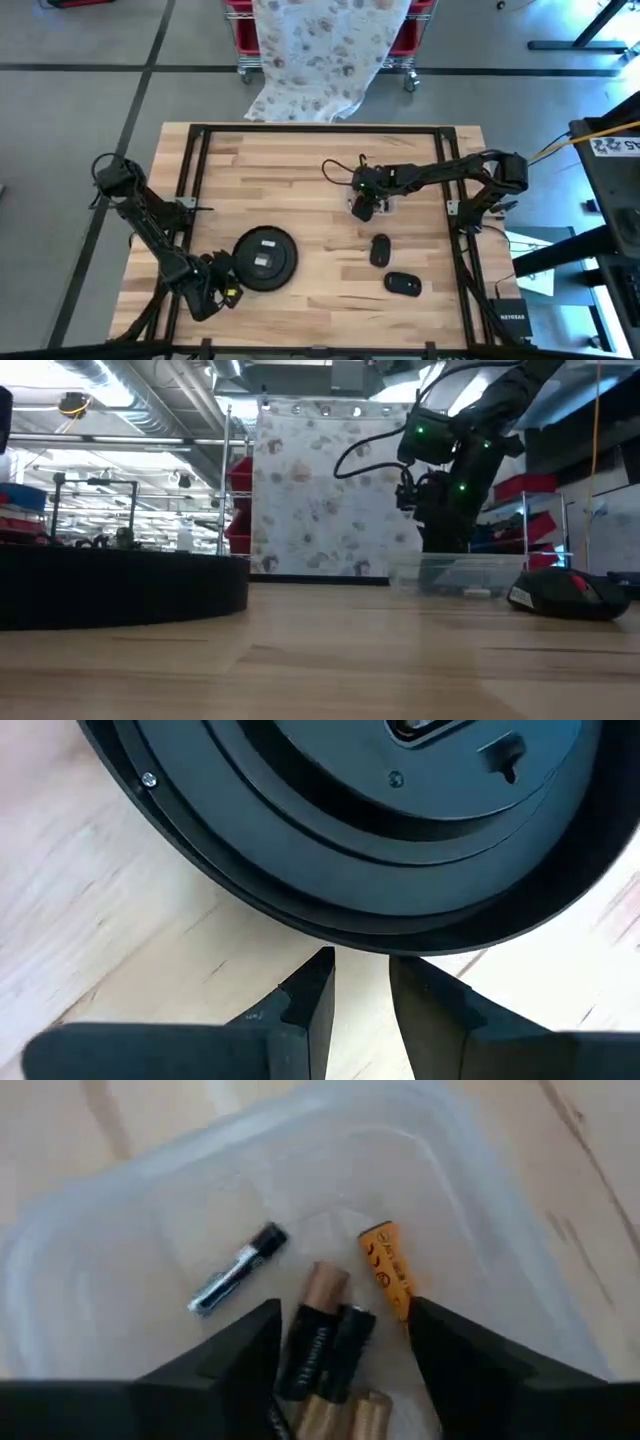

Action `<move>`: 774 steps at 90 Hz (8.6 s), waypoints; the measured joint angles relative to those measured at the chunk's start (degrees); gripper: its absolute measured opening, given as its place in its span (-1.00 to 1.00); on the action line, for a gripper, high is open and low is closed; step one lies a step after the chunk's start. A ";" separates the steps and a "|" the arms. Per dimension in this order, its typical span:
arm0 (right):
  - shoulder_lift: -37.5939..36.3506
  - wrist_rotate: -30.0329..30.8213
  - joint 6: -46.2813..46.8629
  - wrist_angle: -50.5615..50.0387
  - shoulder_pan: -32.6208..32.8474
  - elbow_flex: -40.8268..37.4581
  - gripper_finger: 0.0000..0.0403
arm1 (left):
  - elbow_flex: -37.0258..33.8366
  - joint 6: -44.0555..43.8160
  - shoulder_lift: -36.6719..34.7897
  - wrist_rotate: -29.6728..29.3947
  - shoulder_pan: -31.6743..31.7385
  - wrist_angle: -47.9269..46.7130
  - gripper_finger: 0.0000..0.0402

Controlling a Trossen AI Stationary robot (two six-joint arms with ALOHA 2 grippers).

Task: Insert battery
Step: Insert the black battery into the wall clock

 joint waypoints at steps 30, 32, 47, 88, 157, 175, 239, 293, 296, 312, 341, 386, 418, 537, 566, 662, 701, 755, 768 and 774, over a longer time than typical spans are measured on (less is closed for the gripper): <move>0.05 1.19 0.01 -1.25 0.00 0.07 -0.04 | 0.00 0.69 0.00 -2.82 0.04 1.07 -0.59; 0.31 1.19 0.06 -1.29 0.00 0.07 -0.06 | 0.00 0.68 0.00 -2.95 0.05 1.09 -0.59; 3.77 0.69 0.96 -0.39 0.00 0.40 -0.21 | 0.00 1.16 0.00 -4.47 0.11 2.57 -0.59; 0.29 2.62 -3.44 -0.68 0.96 -0.07 -0.99 | 0.02 3.71 0.00 -7.19 0.74 5.00 -0.59; 1.31 -4.98 -17.76 -2.29 -1.81 0.07 -0.32 | 0.02 7.26 0.00 -9.17 1.40 6.40 -0.59; 5.02 -5.77 -20.26 -0.20 -1.90 0.51 -0.46 | 0.02 7.26 0.02 -9.22 1.44 6.26 -0.59; -8.39 -0.49 -17.13 3.56 4.64 -0.10 -0.90 | 0.06 11.43 0.02 -12.52 1.44 6.41 -0.59; -1.05 4.33 -0.92 37.17 29.33 0.11 -0.90 | 7.52 39.70 -0.28 -24.06 3.90 6.05 -0.59; 0.19 3.10 2.72 35.96 29.92 0.09 -0.90 | 7.52 39.74 -0.28 -24.08 4.13 5.95 -0.59; 5.24 1.67 20.39 29.43 29.56 0.07 -0.87 | 7.52 40.27 -0.28 -24.17 5.45 5.97 -0.59; 8.48 -2.21 20.61 27.21 26.49 0.11 -0.59 | 7.52 40.07 -0.27 -24.17 6.31 6.00 -0.59; 7.59 -7.39 -52.47 5.16 27.58 10.16 -0.40 | 7.48 40.08 -0.26 -23.73 6.54 5.90 -0.59; 10.56 -2.80 -86.18 8.25 28.79 12.13 -0.39 | 7.48 40.09 -0.26 -23.64 6.58 5.85 -0.59; 26.61 1.50 4.96 11.19 46.52 34.08 -0.39 | 7.41 40.90 -0.17 -22.28 7.72 5.81 -0.59; 33.55 2.18 7.55 15.45 44.60 34.14 -0.39 | 7.41 40.99 -0.17 -22.92 7.78 5.84 -0.59; 43.24 -7.44 0.99 3.37 45.79 57.13 -0.39 | 7.43 40.25 0.35 -22.28 8.48 5.65 -0.59; 44.39 -5.22 4.22 -1.04 45.38 57.66 -0.39 | 7.43 39.33 0.74 -21.93 8.48 4.81 -0.59; 39.48 -13.38 -3.89 -4.15 46.53 57.68 -0.39 | 7.43 38.29 0.74 -22.50 8.48 4.41 -0.59; 41.73 -15.31 -1.33 -3.38 45.62 57.61 -0.40 | 7.43 38.16 0.74 -22.87 8.48 4.50 -0.59; 42.81 -16.68 0.28 -3.67 44.84 57.42 -0.44 | 7.43 38.21 0.74 -22.92 8.48 4.44 -0.59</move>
